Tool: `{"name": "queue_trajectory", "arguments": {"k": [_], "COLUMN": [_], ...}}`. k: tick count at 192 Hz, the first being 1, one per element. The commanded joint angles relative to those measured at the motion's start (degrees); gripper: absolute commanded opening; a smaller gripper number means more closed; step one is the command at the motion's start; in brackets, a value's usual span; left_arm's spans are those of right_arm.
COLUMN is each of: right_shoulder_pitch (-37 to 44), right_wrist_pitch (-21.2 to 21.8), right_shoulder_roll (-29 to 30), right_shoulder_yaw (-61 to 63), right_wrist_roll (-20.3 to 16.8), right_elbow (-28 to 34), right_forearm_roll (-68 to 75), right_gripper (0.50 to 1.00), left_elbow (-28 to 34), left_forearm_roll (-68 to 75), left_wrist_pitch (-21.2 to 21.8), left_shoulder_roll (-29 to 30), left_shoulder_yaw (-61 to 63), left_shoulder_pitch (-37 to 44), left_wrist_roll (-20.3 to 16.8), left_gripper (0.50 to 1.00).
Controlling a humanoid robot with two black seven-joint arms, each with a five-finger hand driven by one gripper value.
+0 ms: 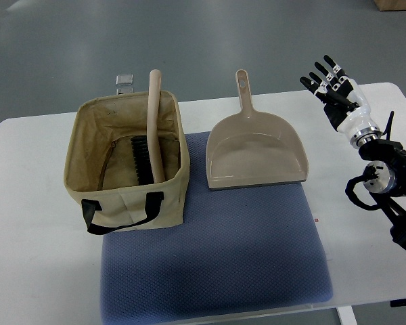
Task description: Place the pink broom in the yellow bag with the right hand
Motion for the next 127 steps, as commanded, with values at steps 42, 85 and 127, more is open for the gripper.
{"name": "queue_trajectory", "arguments": {"k": [42,85,127], "right_shoulder_pitch": [-1.18,-2.06,-2.15], "right_wrist_pitch": [14.04,13.69,13.69], "right_shoulder_roll": [1.76,4.40,4.31], "right_shoulder_yaw": [1.21,5.25,5.34], "right_wrist_roll": [0.00,0.26,0.53], "right_elbow": [-6.02,-6.46,-6.55], "right_forearm_roll": [-0.33,-0.25,-0.24], "right_gripper": [0.932,0.932,0.932], "left_elbow": [-0.06,0.03,-0.06], "left_forearm_roll": [0.00,0.00,0.00], "left_wrist_pitch": [0.01,0.01,0.01], "left_shoulder_roll": [0.00,0.00,0.00], "left_shoulder_yaw": [0.00,0.00,0.00], "left_shoulder_pitch": [-0.01,-0.01,-0.01], "left_wrist_roll": [0.02,0.02,0.02], "left_gripper": [1.000,1.000,1.000]}}
